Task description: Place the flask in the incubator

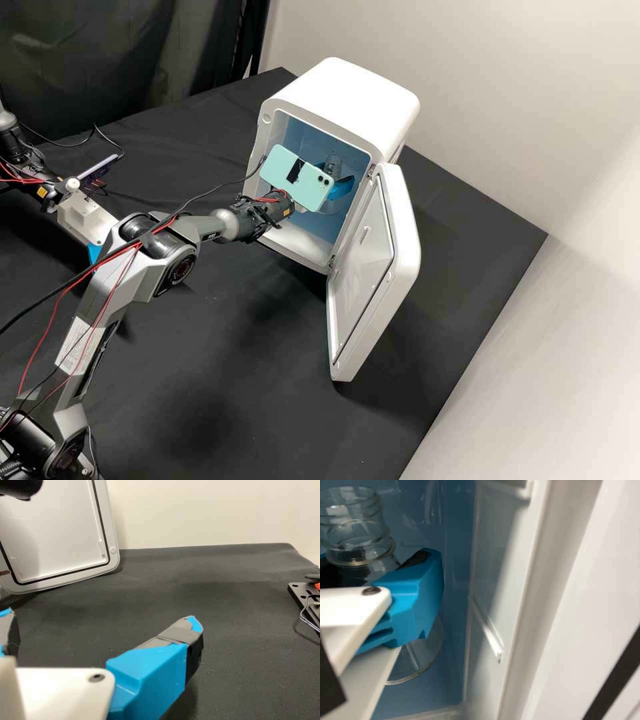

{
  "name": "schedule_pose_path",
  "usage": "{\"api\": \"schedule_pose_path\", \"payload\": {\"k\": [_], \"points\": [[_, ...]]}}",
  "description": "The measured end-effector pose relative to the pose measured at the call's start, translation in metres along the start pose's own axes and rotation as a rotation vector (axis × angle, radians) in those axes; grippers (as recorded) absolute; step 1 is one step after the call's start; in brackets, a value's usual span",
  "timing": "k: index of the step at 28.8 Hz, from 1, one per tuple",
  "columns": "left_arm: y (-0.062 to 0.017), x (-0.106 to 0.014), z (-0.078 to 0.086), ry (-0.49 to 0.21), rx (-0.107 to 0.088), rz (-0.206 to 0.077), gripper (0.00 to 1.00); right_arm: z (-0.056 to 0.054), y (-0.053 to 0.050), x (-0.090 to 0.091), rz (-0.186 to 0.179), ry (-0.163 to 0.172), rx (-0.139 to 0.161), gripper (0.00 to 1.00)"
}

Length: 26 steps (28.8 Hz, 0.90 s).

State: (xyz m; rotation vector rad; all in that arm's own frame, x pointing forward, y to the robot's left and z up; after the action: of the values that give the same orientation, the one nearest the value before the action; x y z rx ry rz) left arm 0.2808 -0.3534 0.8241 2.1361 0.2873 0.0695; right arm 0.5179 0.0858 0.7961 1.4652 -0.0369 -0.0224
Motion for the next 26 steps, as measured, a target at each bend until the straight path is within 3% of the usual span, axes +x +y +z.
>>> {"api": "schedule_pose_path", "payload": {"k": [8,14,18,26], "points": [[0.0053,-0.002,-0.001,-0.001,0.006,0.02,1.0,-0.016,0.002,0.011,0.015,0.01,-0.017,0.0],[0.0067,-0.002,-0.004,0.007,0.004,0.029,1.0,-0.018,-0.005,0.018,-0.016,-0.003,-0.036,0.0],[0.0067,-0.002,-0.004,0.007,0.004,0.029,1.0,-0.021,-0.004,0.02,-0.042,-0.004,-0.042,0.0],[0.0067,-0.002,-0.004,0.007,0.004,0.029,1.0,-0.025,0.0,0.022,-0.03,0.007,-0.04,0.0]]}}
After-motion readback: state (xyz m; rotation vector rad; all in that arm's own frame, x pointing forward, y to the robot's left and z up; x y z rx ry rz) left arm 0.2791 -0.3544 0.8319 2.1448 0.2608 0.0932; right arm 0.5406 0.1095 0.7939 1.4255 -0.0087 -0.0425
